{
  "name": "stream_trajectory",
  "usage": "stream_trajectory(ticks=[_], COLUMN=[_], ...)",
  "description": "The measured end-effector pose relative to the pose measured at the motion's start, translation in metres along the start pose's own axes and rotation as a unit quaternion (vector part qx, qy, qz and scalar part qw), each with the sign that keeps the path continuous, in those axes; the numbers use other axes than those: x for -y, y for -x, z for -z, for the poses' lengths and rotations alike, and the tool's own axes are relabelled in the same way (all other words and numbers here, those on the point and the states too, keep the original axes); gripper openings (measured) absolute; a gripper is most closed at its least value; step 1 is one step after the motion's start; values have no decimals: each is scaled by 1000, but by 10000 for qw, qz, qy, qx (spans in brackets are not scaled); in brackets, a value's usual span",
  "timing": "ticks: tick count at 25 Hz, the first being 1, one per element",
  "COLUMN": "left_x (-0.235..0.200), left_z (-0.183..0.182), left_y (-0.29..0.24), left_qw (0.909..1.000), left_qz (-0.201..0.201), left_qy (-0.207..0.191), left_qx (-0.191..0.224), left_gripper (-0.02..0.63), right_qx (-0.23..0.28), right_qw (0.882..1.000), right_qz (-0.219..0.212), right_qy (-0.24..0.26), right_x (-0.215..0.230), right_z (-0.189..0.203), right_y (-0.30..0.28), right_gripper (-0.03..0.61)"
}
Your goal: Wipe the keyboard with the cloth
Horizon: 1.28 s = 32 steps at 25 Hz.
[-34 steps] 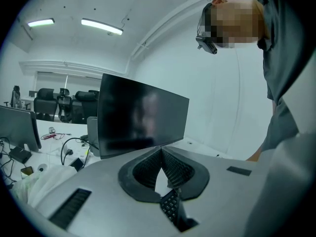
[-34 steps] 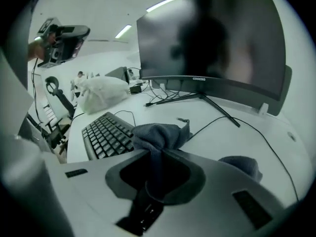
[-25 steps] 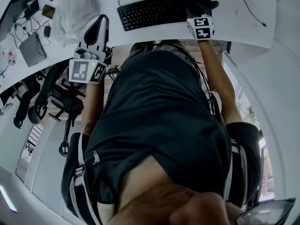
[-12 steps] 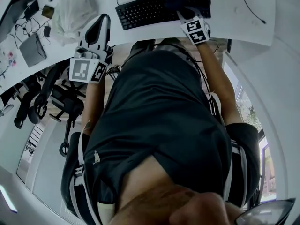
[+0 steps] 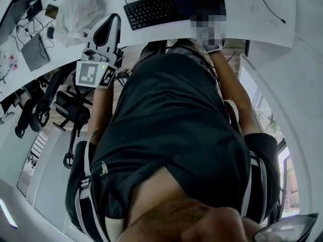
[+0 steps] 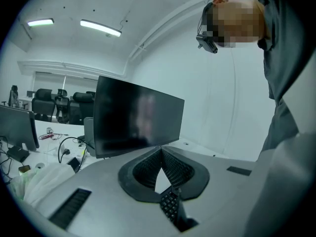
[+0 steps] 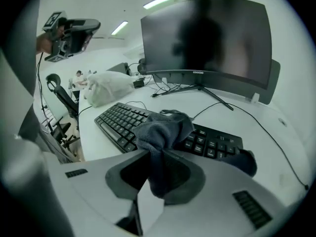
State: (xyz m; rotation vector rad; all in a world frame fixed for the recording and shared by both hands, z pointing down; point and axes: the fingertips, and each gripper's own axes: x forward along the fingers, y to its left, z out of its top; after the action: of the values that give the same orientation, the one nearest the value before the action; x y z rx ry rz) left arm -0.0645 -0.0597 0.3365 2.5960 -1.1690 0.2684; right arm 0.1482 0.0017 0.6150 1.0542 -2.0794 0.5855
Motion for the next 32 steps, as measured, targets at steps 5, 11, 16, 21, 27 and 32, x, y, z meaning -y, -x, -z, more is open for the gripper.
stream_trajectory(ticks=[5,11,16,21,27,32], left_x=[0,0,3,-3,-7,-22], left_z=[-1,10,6,16,15,21], left_y=[9,17,21,32,42,56], left_qw=[10000,10000,10000,10000,10000,9998], left_qz=[-45,-42,19,-42,-8,-141], left_qy=[-44,55,-24,67,25,122], left_qx=[22,-17,56,-18,25,33], left_gripper=[5,5,5,5,5,5], right_qx=[-148,22,-121,-39,-45,-87], right_qw=[9908,9981,9919,9946,9986,9967], right_qz=[1093,409,950,855,427,805], right_qy=[-784,-454,-831,-589,298,-24], right_x=[69,7,47,26,4,20], right_z=[30,18,37,19,-15,-29], right_y=[31,12,30,17,-12,-23], right_gripper=[63,63,63,63,63,63])
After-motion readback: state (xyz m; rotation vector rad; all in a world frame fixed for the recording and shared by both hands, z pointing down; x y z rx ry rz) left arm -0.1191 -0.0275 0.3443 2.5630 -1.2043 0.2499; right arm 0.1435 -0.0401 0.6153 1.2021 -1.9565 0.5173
